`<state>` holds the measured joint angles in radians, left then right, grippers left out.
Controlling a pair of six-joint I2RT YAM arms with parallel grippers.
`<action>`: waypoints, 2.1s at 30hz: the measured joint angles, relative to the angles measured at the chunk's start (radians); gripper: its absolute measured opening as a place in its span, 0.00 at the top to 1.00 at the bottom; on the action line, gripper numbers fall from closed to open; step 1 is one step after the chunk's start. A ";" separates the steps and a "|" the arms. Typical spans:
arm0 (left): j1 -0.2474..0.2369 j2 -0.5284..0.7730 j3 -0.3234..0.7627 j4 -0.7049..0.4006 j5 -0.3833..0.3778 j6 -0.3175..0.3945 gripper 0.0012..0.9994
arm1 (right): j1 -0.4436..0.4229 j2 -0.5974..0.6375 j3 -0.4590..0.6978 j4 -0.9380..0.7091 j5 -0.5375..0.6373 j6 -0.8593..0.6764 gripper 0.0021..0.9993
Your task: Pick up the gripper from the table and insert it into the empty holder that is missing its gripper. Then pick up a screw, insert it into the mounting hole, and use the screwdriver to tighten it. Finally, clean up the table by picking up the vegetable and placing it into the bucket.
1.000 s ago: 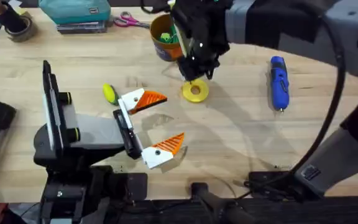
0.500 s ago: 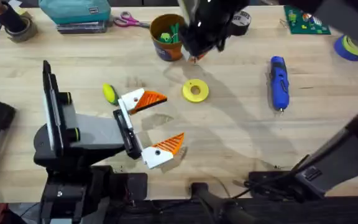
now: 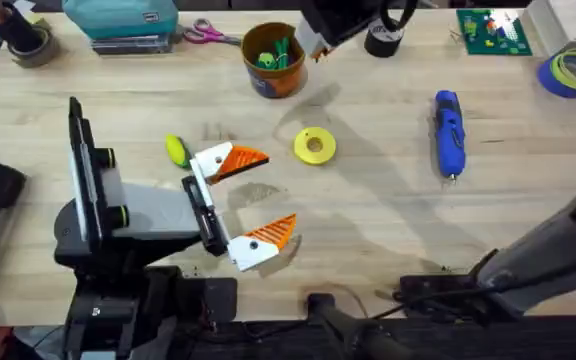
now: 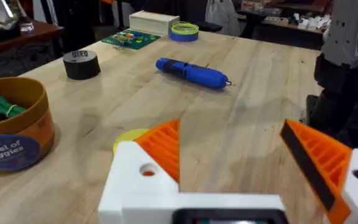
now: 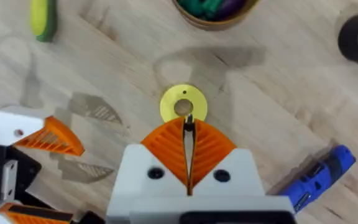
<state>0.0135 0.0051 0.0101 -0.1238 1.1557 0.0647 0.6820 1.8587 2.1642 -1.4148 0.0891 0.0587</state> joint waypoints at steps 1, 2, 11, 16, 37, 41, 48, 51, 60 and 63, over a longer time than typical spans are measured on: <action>0.000 0.000 0.000 0.000 0.000 0.000 0.01 | 0.012 0.000 0.012 -0.002 0.000 -0.010 1.00; 0.000 0.000 0.000 0.000 0.000 0.000 0.01 | 0.024 0.000 0.021 -0.003 0.000 -0.018 1.00; 0.000 0.000 0.000 0.000 0.000 0.000 0.01 | 0.208 0.000 0.052 0.015 0.000 -0.079 1.00; 0.000 0.000 0.000 0.000 0.000 0.000 0.01 | 0.291 0.000 0.052 0.023 0.000 -0.102 1.00; 0.000 0.000 0.000 0.000 0.000 0.000 0.01 | 0.376 0.000 0.052 0.021 -0.114 -0.190 1.00; 0.000 0.000 0.000 0.000 0.000 0.000 0.01 | 0.376 0.000 0.052 0.006 -0.113 -0.201 1.00; 0.000 0.000 0.000 0.000 0.000 0.000 0.01 | 0.380 0.000 0.052 -0.003 -0.113 -0.215 1.00; 0.000 0.000 0.000 0.000 0.000 0.000 0.01 | 0.385 0.000 0.052 -0.003 -0.114 -0.217 1.00; 0.000 0.000 0.000 0.000 0.000 0.000 0.01 | 0.398 0.017 0.052 -0.003 -0.114 -0.218 1.00; 0.000 0.000 0.000 0.000 0.000 0.000 0.01 | 0.398 0.025 0.052 0.001 -0.114 -0.225 1.00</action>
<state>0.0135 0.0055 0.0101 -0.1238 1.1557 0.0647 1.0798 1.8841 2.2158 -1.4140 -0.0253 -0.1658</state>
